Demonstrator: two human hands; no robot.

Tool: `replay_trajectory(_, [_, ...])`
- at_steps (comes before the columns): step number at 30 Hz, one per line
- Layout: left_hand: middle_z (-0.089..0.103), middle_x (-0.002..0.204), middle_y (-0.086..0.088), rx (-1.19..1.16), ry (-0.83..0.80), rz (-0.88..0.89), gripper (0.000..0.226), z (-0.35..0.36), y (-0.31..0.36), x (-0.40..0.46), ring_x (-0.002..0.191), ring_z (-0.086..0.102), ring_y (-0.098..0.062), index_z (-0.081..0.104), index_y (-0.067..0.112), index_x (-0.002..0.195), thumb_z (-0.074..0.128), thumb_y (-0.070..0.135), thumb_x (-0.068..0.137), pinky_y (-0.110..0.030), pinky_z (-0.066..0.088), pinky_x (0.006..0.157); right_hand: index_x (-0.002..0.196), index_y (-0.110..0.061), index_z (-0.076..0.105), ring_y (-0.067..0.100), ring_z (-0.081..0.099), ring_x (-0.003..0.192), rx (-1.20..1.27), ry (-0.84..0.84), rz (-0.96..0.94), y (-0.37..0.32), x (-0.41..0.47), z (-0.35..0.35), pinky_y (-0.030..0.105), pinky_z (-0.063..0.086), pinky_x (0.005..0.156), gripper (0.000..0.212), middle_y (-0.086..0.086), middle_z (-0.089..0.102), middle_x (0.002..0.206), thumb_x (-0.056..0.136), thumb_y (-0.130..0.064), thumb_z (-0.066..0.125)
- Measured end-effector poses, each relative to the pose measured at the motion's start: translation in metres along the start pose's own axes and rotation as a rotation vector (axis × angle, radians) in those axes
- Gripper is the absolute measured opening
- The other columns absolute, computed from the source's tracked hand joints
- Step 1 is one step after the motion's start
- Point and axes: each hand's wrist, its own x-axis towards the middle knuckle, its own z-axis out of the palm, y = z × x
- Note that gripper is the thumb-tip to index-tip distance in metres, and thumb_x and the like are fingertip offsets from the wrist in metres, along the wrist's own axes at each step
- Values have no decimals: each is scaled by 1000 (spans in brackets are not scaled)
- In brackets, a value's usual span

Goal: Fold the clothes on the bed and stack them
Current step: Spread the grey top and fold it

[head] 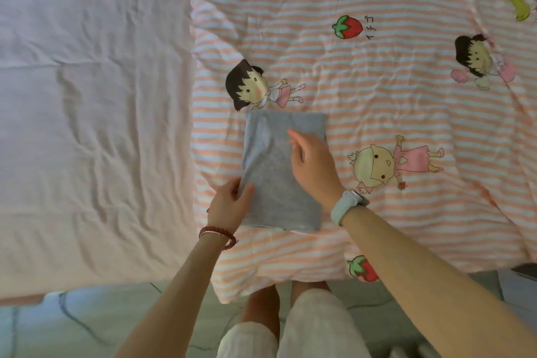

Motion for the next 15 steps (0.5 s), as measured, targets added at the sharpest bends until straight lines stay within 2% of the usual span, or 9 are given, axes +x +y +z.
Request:
replay_trajectory(1, [61, 86, 7, 85, 4, 12, 24, 7, 2, -1, 79, 57, -15, 58, 20, 98, 58, 41, 86, -25, 42, 61, 132, -5, 48, 28, 49, 111, -138, -13, -59, 3, 13, -3, 30, 40, 90, 37, 13, 58, 118, 96, -10, 41])
replay_trajectory(3, [62, 99, -1, 160, 16, -31, 44, 18, 6, 1, 90, 58, -22, 53, 13, 110, 64, 43, 81, -32, 47, 73, 138, -7, 40, 30, 42, 123, -365, -145, -125, 6, 45, -5, 42, 35, 99, 43, 12, 51, 131, 97, -19, 41])
replay_trajectory(6, [58, 115, -7, 173, -43, -162, 59, 20, 11, 11, 105, 56, -29, 45, 9, 123, 69, 40, 78, -38, 47, 88, 144, -12, 26, 30, 37, 128, -589, -382, -63, 6, 83, -5, 44, 29, 103, 56, 11, 44, 139, 96, -39, 39])
replay_trajectory(7, [57, 115, -7, 158, -84, -180, 58, 16, 13, 14, 104, 56, -27, 45, 9, 122, 70, 38, 79, -36, 48, 87, 141, -13, 29, 31, 43, 123, -646, -426, -32, 7, 91, -4, 44, 33, 99, 57, 12, 48, 133, 94, -45, 40])
replay_trajectory(9, [59, 114, -6, 27, -213, -144, 49, 4, 19, 14, 99, 57, -22, 48, 7, 120, 70, 29, 81, -29, 51, 80, 124, -12, 48, 31, 53, 108, -720, -486, -5, 5, 101, -8, 39, 40, 87, 48, 11, 58, 116, 92, -47, 43])
replay_trajectory(11, [61, 116, -5, -95, -406, -88, 42, -17, 24, 12, 101, 60, -19, 50, 9, 120, 68, 19, 83, -20, 52, 77, 102, -9, 57, 26, 59, 91, -585, -592, 21, 0, 102, -21, 34, 43, 74, 32, 8, 62, 100, 89, -38, 50])
replay_trajectory(13, [62, 113, 1, -50, -555, -67, 41, -46, 33, 16, 104, 60, -16, 52, 18, 118, 70, 21, 82, -22, 51, 82, 82, -11, 54, 15, 55, 71, -337, -674, 99, 3, 93, -46, 28, 40, 58, 18, 3, 58, 83, 86, -29, 57])
replay_trajectory(15, [61, 108, 3, 72, -523, -63, 44, -68, 42, 29, 98, 60, -14, 54, 23, 113, 76, 31, 76, -21, 48, 80, 83, -21, 55, 7, 57, 73, -53, -653, 216, 15, 73, -73, 22, 42, 58, 10, -6, 59, 84, 86, -29, 61])
